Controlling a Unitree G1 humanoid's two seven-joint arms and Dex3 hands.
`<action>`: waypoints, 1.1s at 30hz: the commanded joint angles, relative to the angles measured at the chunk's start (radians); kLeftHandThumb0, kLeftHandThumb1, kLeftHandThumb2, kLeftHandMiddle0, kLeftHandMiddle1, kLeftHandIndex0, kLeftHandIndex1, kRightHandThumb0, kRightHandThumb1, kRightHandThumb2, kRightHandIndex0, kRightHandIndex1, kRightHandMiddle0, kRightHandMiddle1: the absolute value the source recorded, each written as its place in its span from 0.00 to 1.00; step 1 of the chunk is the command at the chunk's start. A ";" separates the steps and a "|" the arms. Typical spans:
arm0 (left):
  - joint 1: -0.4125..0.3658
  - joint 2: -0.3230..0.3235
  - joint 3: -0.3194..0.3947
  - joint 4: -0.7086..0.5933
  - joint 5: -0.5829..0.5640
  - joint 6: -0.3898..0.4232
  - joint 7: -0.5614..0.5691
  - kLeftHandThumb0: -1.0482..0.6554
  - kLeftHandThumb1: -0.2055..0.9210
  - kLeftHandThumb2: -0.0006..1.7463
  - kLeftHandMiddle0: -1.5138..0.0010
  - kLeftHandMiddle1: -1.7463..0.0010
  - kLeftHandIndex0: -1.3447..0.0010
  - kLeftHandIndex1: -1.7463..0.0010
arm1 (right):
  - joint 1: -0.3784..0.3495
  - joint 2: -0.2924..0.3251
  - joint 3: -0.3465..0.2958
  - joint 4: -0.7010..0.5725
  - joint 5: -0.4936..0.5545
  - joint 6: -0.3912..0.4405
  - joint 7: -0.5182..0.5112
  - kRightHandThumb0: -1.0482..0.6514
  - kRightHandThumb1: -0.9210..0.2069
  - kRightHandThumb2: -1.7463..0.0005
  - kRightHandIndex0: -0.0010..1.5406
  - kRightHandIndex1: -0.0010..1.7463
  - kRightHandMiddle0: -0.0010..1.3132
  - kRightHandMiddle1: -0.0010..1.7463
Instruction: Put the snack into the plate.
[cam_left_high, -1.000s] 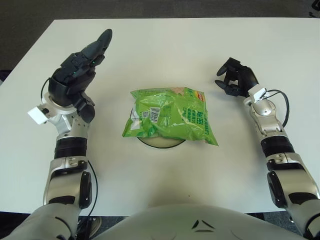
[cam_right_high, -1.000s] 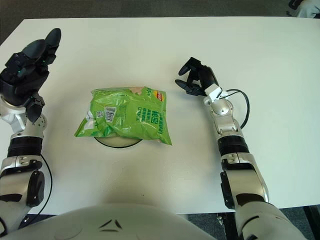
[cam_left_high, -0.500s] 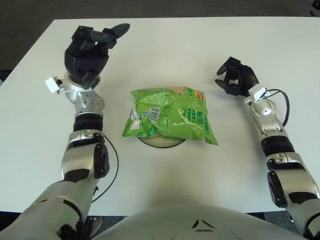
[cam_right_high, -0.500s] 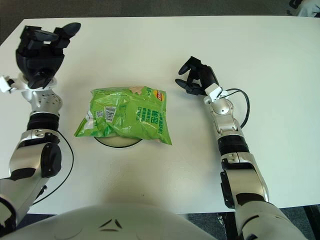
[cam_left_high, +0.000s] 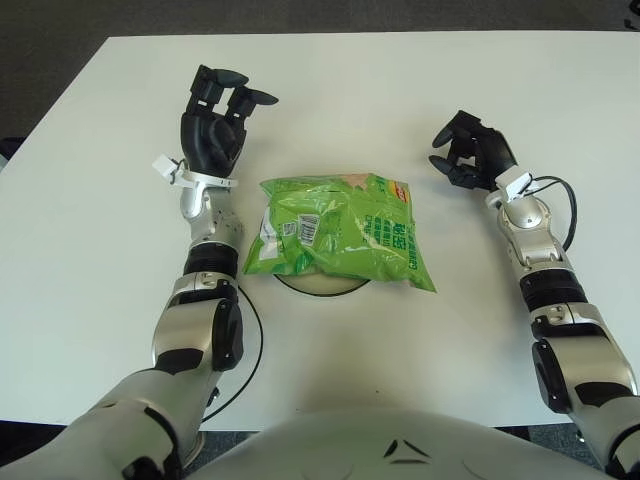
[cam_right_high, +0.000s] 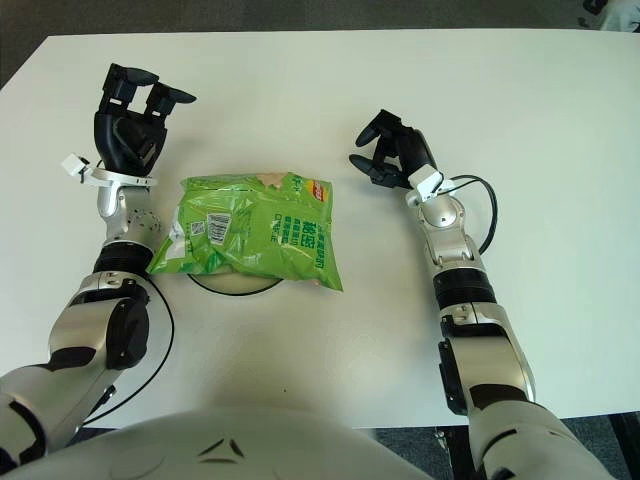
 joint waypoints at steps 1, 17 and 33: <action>0.168 -0.001 -0.053 0.008 0.215 0.237 0.368 0.61 0.61 0.62 0.65 0.04 0.75 0.04 | 0.145 0.114 -0.055 0.121 0.071 0.020 -0.053 0.40 0.05 0.80 0.57 1.00 0.37 0.84; 0.268 -0.040 -0.084 -0.212 0.298 0.464 0.496 0.61 0.55 0.69 0.67 0.00 0.73 0.01 | 0.145 0.142 -0.093 0.141 0.044 -0.032 -0.073 0.40 0.04 0.81 0.58 1.00 0.37 0.84; 0.284 -0.026 -0.100 -0.249 0.347 0.482 0.506 0.41 0.87 0.40 0.51 0.00 0.78 0.00 | 0.157 0.150 -0.107 0.117 0.049 -0.022 -0.065 0.40 0.03 0.81 0.58 1.00 0.37 0.85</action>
